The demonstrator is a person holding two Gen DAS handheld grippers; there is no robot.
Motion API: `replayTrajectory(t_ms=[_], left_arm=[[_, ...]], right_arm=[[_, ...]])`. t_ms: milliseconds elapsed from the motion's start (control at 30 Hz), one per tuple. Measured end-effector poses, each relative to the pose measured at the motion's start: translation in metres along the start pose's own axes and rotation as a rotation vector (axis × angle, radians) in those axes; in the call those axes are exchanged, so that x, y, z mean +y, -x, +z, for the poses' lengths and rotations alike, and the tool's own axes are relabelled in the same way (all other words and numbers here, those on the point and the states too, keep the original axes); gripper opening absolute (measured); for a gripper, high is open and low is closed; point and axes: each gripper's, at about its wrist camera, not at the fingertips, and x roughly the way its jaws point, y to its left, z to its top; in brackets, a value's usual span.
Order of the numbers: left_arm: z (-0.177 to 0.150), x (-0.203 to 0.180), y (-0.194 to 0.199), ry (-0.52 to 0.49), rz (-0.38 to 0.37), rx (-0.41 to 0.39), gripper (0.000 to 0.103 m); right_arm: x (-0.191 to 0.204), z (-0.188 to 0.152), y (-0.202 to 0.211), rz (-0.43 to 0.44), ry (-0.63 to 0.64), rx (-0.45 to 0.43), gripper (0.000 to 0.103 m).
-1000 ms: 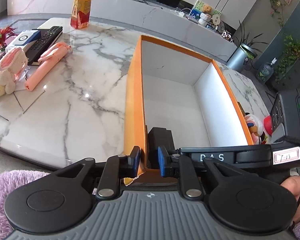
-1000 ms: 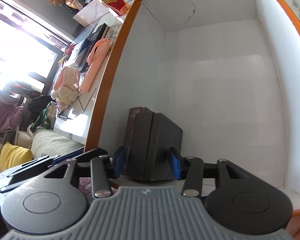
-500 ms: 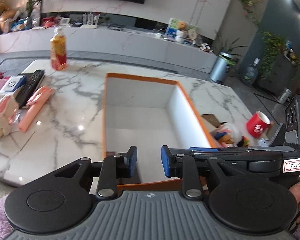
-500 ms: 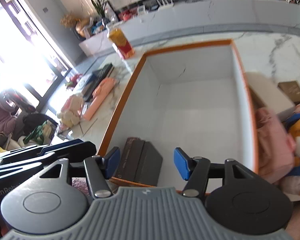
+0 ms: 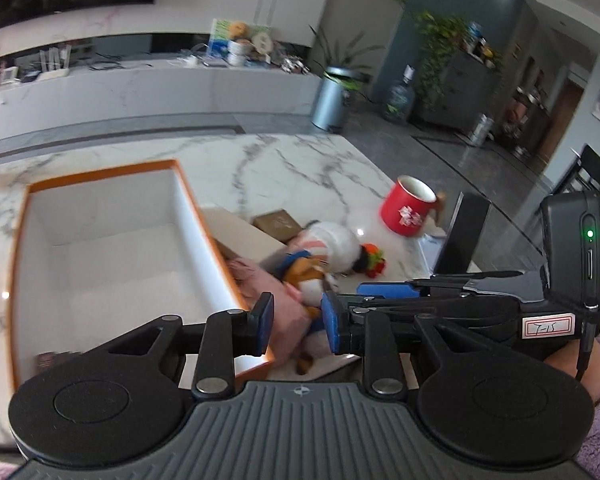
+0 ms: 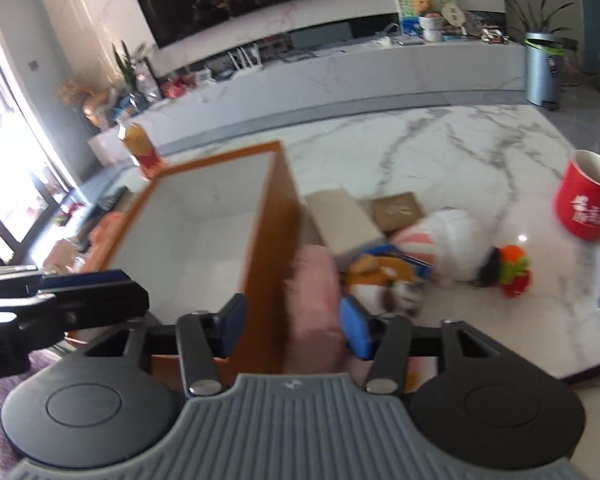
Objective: Organize objects
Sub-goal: 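Grasp the red-panda plush with the left gripper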
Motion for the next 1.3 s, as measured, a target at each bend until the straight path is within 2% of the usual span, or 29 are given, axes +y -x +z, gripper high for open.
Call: replayTrajectory(t_ms=[133,233,333,400,467,600,733,800,933,1300], left_arm=[[0.002,-0.019,-0.035,-0.054,-0.003,0.054,0.03],[0.006,-0.029,-0.058,-0.104,0.013,0.094,0.035],[0.011,-0.032,-0.078,-0.116,0.038,0.124,0.045],[0.015,-0.033,-0.092,-0.122,0.05,0.149,0.051],[0.017,-0.035,-0.108,-0.146,0.074,0.183,0.051],[0.019,-0.038,-0.133,-0.167,0.12,0.243,0.055],[0.021,-0.04,-0.154,-0.169,0.147,0.299,0.057],[0.021,-0.037,-0.159,-0.15,0.155,0.312,0.064],[0.018,-0.034,-0.172,-0.137,0.188,0.361,0.065],[0.017,-0.032,-0.185,-0.126,0.183,0.398,0.073]], right_arm=[[-0.028,-0.007,-0.005,-0.035,0.006,0.021,0.033],[-0.048,-0.011,-0.016,-0.031,-0.028,0.026,0.026],[-0.065,-0.014,-0.029,-0.044,-0.056,0.042,0.023],[-0.075,-0.017,-0.037,-0.07,-0.07,0.053,0.023],[-0.088,-0.02,-0.042,-0.077,-0.104,0.068,0.025],[-0.109,-0.023,-0.051,-0.051,-0.173,0.095,0.028],[-0.118,-0.023,-0.06,-0.034,-0.203,0.108,0.029],[-0.121,-0.023,-0.064,-0.039,-0.212,0.115,0.037],[-0.125,-0.023,-0.072,-0.028,-0.225,0.129,0.037],[-0.132,-0.025,-0.086,-0.062,-0.256,0.165,0.037]])
